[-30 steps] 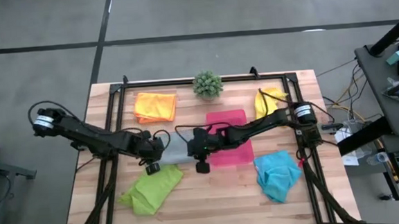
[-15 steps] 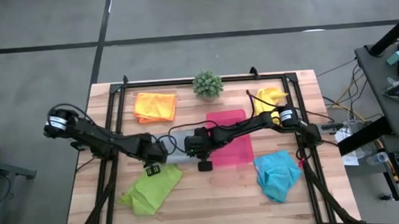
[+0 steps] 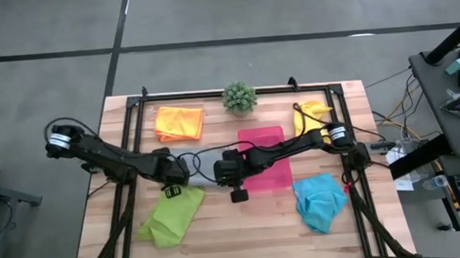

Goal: Fold microfiber towels
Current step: Fold the gray towel

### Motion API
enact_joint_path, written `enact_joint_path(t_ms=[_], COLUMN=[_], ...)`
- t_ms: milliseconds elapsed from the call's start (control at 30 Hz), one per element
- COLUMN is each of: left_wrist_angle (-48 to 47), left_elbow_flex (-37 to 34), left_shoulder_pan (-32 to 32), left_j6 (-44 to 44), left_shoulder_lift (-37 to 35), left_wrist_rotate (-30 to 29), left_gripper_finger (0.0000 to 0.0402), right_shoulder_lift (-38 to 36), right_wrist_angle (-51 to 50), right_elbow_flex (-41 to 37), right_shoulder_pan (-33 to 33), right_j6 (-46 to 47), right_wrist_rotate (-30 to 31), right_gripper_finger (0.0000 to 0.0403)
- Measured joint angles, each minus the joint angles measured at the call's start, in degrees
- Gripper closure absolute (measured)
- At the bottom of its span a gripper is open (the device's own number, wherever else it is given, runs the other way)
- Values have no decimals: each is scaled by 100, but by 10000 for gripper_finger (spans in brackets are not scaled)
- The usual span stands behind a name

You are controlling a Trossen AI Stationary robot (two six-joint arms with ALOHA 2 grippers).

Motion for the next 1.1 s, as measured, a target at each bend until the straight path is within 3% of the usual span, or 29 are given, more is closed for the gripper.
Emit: enact_joint_path(t_ms=[200,400,600,900,1100], left_wrist_angle=[275,2062,3305,3326,3551], left_elbow_flex=[104,160,347,1170,1405], left_shoulder_pan=[-7,-21,-135,-282,-290], left_j6=[-4,249,638,1102,1402], left_shoulder_lift=[-441,-502,61,1536,1969], left_wrist_rotate=[-9,-7,-10,-114,-125], left_gripper_finger=[373,373,373,368,306], right_shoulder_lift=[-483,-1246,-1978,-2636,-2719], right_wrist_angle=[90,804,1980,3829,4186], right_elbow_flex=[-400,-1309,-2313,-3491,-3864], right_shoulder_pan=[0,0,0,-2,-2], right_j6=[-49,-54,-43,128,352], right_wrist_rotate=[6,6,4,3,-7], right_gripper_finger=[394,394,394,394,394])
